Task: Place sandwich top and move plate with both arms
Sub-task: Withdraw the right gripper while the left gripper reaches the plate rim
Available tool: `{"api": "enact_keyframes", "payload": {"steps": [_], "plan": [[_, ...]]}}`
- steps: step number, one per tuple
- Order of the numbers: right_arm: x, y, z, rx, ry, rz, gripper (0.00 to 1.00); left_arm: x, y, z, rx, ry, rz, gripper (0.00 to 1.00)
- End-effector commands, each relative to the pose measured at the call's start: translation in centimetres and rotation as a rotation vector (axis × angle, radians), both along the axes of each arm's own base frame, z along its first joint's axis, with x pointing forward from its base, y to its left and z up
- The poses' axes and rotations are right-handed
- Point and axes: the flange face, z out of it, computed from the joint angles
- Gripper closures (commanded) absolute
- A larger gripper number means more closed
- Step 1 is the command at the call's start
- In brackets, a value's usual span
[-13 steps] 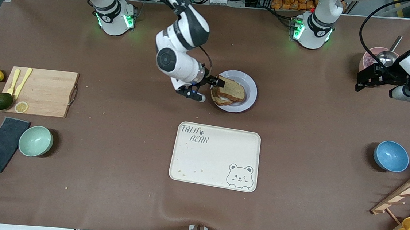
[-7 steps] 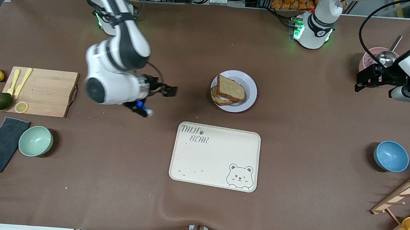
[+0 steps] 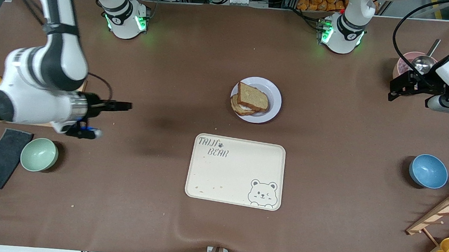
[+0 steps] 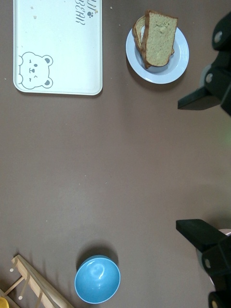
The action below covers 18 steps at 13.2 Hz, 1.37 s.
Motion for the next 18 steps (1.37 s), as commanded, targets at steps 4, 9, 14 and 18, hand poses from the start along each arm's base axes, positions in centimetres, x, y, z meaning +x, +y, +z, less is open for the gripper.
{"api": "enact_keyframes", "payload": {"steps": [4,9,14,18], "plan": [[1.5,-2.9,3.2,-0.131,-0.07,0.09,0.0,1.0,-0.6,-1.7,-0.107,0.043,0.024,0.0],[3.3,-7.5,8.7,-0.146,-0.205,0.093,0.0,4.3,-1.7,-12.3,-0.336,0.233,0.04,0.0],[3.2,-11.5,16.7,-0.289,-0.388,0.113,0.0,3.0,-2.3,-21.8,-0.516,0.337,-0.007,0.0],[2.9,-11.1,17.4,-0.268,-0.447,0.107,0.0,-0.6,-3.0,-29.9,-0.641,0.335,-0.019,0.0]]}}
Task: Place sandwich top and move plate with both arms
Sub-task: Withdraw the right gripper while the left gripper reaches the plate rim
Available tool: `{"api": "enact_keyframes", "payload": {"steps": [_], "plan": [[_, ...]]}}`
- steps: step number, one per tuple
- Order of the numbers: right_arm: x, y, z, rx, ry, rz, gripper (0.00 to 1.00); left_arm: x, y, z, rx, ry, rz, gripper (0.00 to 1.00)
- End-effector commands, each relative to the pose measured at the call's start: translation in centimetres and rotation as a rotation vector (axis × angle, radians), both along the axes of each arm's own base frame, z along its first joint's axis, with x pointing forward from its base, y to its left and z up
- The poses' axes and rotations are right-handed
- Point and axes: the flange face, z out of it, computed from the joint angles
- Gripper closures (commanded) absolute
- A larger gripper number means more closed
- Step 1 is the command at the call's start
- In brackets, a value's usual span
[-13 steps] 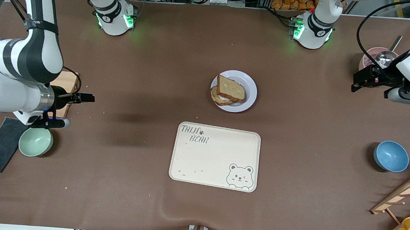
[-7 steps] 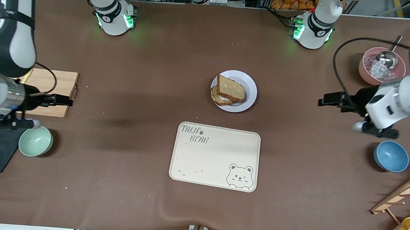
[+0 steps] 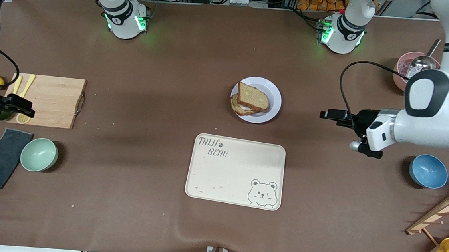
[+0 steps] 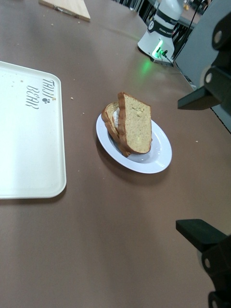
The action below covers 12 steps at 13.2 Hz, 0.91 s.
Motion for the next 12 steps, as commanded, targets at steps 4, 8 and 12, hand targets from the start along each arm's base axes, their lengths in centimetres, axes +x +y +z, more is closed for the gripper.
{"api": "enact_keyframes", "payload": {"steps": [4,8,12], "plan": [[-0.9,0.0,1.3,-0.009,-0.089,0.017,0.0,-5.9,-3.8,-7.3,-0.162,-0.015,0.06,0.0],[-3.2,-1.3,4.9,-0.017,-0.122,-0.001,0.0,-9.6,-4.8,-12.6,-0.249,-0.102,0.088,0.0],[-6.3,-0.5,5.6,-0.026,-0.044,-0.003,0.0,-11.4,-5.2,-15.4,-0.317,-0.111,0.15,0.0]]}}
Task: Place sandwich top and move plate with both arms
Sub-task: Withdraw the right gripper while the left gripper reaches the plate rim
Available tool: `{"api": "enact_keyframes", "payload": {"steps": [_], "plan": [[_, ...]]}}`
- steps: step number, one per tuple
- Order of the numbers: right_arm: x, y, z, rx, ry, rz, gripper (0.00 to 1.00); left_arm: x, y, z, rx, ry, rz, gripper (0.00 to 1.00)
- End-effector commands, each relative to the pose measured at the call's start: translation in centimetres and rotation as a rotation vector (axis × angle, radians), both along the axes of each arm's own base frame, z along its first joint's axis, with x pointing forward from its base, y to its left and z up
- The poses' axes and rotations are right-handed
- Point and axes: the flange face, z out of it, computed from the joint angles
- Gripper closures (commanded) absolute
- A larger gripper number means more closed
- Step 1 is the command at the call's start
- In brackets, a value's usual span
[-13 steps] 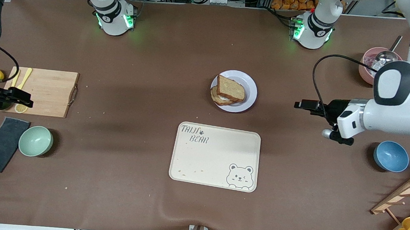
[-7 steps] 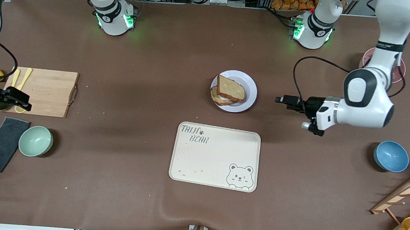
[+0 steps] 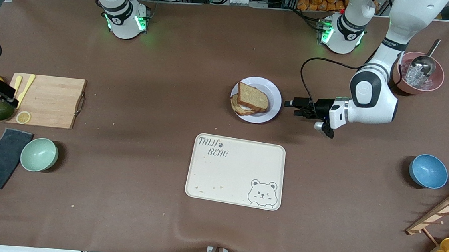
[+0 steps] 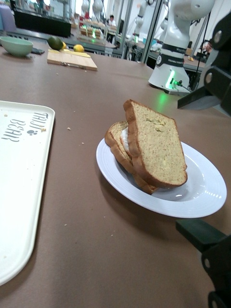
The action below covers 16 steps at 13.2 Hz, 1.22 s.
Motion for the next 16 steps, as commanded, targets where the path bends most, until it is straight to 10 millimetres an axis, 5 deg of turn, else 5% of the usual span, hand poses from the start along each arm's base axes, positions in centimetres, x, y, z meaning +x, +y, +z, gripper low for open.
{"api": "enact_keyframes", "payload": {"steps": [1,12,16], "plan": [[-3.9,1.6,0.4,-0.027,0.018,0.016,0.0,-1.0,-0.8,-1.3,-0.01,-0.009,0.045,0.0],[-4.5,2.5,0.9,-0.025,0.004,-0.034,0.0,-5.4,-2.0,-8.7,-0.116,-0.125,0.114,0.0],[-4.1,3.0,1.7,-0.028,-0.016,-0.025,0.0,-6.4,-3.8,-9.0,-0.134,-0.112,0.142,0.0]]}}
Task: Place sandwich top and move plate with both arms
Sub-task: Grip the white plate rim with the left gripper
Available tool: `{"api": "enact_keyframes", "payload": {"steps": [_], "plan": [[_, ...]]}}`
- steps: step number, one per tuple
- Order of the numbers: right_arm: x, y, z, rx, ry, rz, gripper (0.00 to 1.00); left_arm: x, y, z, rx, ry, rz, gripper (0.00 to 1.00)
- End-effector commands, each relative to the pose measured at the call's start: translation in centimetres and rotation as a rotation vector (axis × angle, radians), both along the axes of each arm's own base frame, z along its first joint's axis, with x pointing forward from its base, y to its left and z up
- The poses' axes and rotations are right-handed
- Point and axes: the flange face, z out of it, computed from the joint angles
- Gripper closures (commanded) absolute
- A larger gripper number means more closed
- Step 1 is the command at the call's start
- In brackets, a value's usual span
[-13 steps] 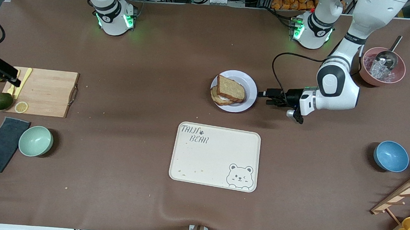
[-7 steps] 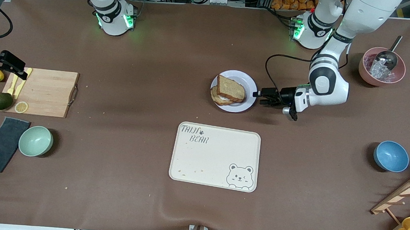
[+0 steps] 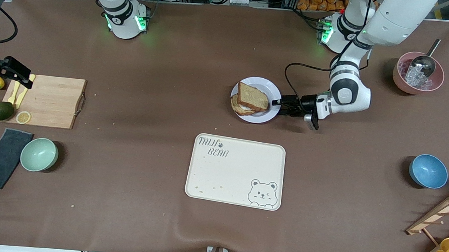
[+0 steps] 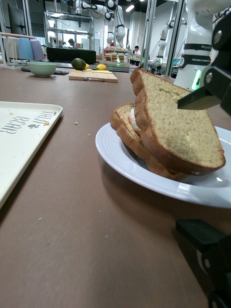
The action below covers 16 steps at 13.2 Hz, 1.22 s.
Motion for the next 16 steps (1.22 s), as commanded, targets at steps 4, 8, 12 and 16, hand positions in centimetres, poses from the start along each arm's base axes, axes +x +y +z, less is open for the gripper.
{"api": "enact_keyframes", "payload": {"steps": [4,8,12,16], "plan": [[-0.5,0.2,1.1,-0.015,-0.021,-0.011,0.0,-1.4,-1.1,-0.2,0.001,-0.016,-0.003,0.65],[-0.4,0.2,1.0,-0.012,-0.018,-0.011,0.0,-2.2,-0.9,-1.9,0.003,-0.035,-0.03,1.0],[-0.6,0.2,1.2,-0.005,-0.018,-0.014,0.0,-1.9,-0.9,-1.6,-0.005,-0.036,-0.002,1.0],[-0.6,-0.1,1.2,0.0,-0.017,-0.021,0.0,0.0,-0.9,-0.4,-0.015,-0.029,0.039,1.0]]}}
